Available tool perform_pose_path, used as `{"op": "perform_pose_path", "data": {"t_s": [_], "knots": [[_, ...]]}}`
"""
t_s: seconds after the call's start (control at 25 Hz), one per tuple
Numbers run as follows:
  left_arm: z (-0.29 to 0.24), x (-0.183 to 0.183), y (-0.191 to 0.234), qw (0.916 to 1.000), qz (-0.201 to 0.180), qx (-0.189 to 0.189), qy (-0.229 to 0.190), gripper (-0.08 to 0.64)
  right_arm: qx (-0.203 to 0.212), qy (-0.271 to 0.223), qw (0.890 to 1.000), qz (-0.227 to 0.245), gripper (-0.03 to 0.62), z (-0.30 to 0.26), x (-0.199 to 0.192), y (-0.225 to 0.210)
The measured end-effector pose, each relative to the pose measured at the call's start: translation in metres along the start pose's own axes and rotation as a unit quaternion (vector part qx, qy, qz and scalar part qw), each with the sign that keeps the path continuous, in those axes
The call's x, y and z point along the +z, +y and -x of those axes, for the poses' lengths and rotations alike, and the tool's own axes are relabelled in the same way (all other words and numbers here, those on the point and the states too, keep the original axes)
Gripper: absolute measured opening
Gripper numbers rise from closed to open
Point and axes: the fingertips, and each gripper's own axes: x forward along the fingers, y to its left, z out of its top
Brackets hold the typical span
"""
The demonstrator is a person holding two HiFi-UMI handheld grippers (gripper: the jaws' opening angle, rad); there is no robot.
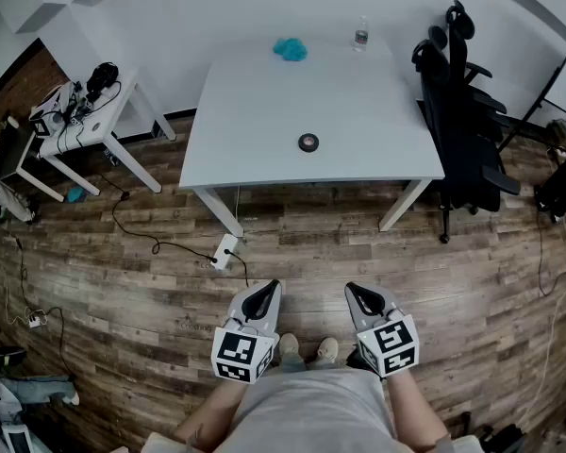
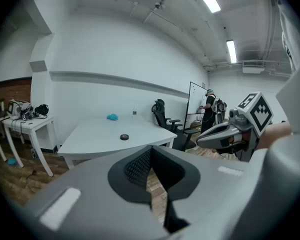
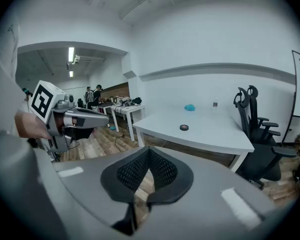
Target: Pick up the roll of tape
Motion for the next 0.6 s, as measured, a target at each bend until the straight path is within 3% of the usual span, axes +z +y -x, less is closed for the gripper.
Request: {"op": "perform_pose_path", "data": {"t_s": [0.32,0.6], "knots": [[0.027,-0.008,0.006,0.9999,-0.006,-0.004,0.013,0.015,0.002,0.008,1.0,0.002,0.005,0.004,-0.007,0.038],[0.022,-0.013,0.002,0.9992,-0.012,-0.027,0.028,0.015,0.005,0.004,1.0,-0.013,0.005,0.0,-0.003,0.043]]}}
